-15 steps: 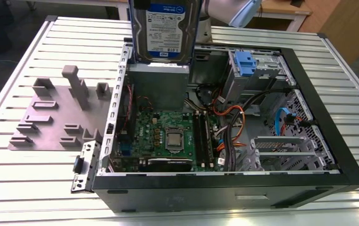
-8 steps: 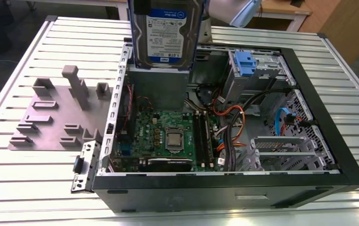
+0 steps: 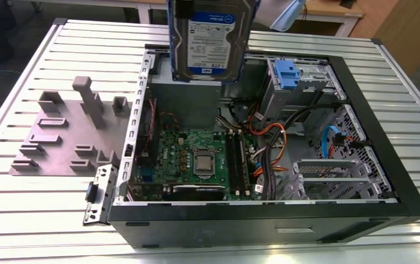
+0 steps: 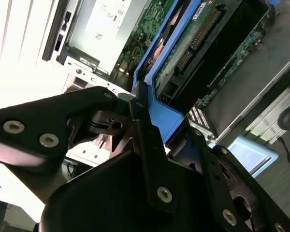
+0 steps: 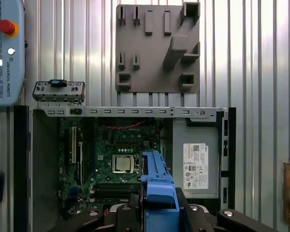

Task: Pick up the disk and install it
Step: 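Pick up the disk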

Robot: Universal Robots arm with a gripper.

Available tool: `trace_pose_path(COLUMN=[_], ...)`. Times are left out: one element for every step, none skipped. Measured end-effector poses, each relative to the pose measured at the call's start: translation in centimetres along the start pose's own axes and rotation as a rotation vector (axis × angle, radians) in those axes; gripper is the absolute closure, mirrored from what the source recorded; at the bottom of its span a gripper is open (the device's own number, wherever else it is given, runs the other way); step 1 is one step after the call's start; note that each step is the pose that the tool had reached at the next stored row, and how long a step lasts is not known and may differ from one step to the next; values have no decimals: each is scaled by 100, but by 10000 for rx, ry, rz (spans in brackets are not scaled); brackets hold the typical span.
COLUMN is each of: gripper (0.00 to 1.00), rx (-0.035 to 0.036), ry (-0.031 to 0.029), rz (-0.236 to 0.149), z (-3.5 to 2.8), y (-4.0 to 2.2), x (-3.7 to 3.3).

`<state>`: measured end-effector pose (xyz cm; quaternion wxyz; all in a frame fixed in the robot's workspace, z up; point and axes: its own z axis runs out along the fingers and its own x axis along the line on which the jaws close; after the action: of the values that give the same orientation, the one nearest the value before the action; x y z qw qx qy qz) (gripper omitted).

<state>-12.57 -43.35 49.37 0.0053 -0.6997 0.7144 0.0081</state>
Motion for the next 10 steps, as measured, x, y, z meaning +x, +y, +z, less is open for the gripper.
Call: trace_pose_path(gripper=[64,64,64,64,64,64,64,64,64,64], rx=[0,0,0,0,0,0,0,0,1,0], ry=[0,0,1,0,0,0,0,0,0,0], rz=[1,1,0,0,0,1,0,1,1,0], z=[0,0,-1,0,-1,-1,-1,-1,-1,-1], y=[-28,-57,-83,-108,-131,-155,-175,-193,-210,-227], x=[0,0,-1,-1,-1,-1,-2,-2,-2,-3])
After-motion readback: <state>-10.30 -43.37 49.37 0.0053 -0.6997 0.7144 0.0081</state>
